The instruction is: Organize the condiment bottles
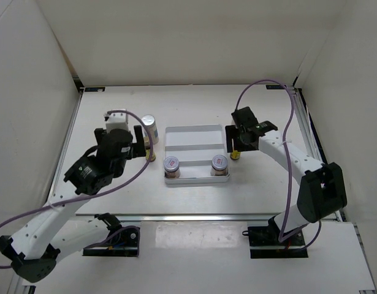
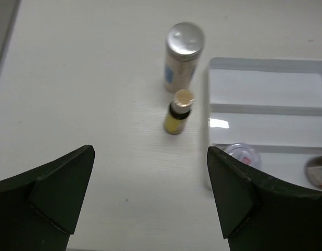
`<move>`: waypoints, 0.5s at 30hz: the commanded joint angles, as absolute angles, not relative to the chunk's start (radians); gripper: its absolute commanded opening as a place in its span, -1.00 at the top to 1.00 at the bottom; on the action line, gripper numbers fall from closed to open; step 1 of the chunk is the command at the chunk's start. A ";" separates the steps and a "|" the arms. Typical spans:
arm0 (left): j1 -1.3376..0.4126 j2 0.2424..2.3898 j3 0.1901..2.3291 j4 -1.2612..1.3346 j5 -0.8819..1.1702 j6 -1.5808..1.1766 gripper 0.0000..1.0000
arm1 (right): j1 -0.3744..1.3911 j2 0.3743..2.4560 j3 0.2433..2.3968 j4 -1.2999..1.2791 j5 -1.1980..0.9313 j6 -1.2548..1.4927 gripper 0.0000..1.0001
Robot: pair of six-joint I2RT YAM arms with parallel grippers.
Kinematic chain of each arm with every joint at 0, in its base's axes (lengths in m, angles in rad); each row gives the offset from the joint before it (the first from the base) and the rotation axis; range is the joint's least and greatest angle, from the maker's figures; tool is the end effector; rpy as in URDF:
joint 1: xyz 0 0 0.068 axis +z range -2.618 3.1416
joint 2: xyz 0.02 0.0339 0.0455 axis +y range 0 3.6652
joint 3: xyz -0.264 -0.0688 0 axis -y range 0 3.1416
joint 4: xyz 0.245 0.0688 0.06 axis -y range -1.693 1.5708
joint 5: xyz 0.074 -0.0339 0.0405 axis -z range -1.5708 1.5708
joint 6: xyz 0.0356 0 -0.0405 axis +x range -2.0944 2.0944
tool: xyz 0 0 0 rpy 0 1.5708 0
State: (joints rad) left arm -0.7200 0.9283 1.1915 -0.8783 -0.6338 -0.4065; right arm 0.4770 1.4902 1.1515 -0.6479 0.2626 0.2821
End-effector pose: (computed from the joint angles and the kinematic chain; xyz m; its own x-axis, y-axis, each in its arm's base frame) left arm 0.1392 -0.0940 0.3873 -0.4648 -0.0161 -0.8853 -0.0175 0.9998 -0.0090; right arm 0.2792 0.1339 0.2614 -0.7998 -0.1107 -0.5900 -0.0974 0.9938 -0.0545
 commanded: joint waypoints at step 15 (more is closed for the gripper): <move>-0.699 0.752 0.908 -0.721 -0.831 -0.322 -1.00 | 0.469 1.545 1.244 -0.618 0.304 0.275 0.17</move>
